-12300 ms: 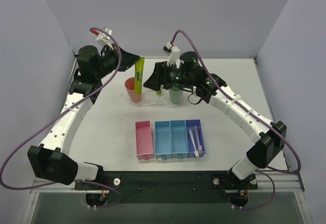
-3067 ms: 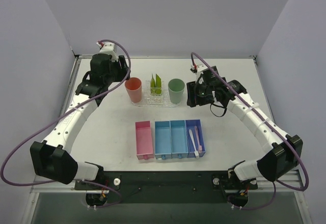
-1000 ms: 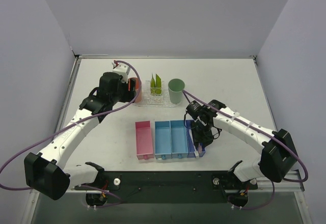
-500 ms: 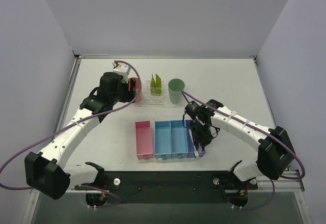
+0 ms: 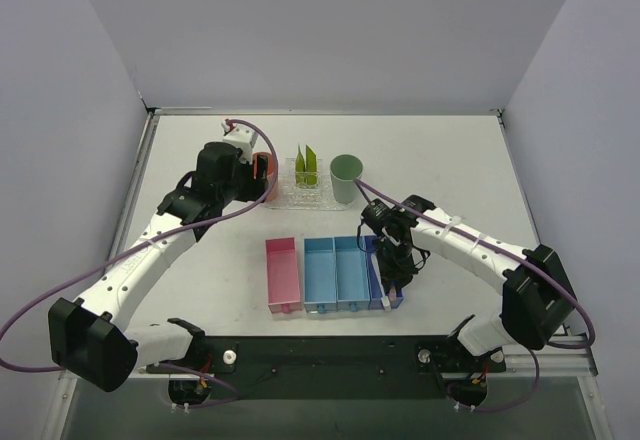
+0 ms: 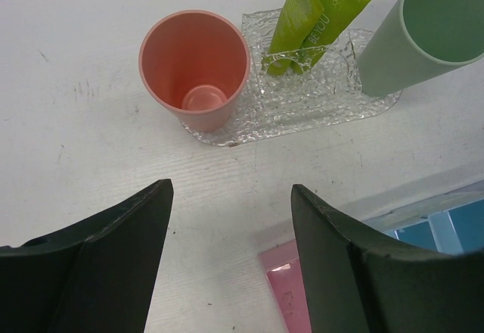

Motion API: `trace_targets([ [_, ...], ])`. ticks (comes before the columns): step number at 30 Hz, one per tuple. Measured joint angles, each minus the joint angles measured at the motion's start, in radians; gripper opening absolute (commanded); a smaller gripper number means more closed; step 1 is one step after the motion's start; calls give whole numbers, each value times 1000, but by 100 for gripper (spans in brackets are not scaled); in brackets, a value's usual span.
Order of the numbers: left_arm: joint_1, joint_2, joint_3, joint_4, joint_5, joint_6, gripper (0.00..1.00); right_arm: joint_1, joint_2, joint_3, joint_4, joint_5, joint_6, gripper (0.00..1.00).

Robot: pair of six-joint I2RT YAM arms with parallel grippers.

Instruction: Prepare toiletry sets of a toothbrush and toothpaste on the tray

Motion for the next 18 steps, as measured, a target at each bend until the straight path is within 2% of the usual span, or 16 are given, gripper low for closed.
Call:
trace_targets([
  [4,-3,0,0,0,-3,0,74,2,5,16,-25,0,-5,0],
  [18,-5,0,-8,0,-16,9,74,4,3,137,-188,-87,-66,0],
])
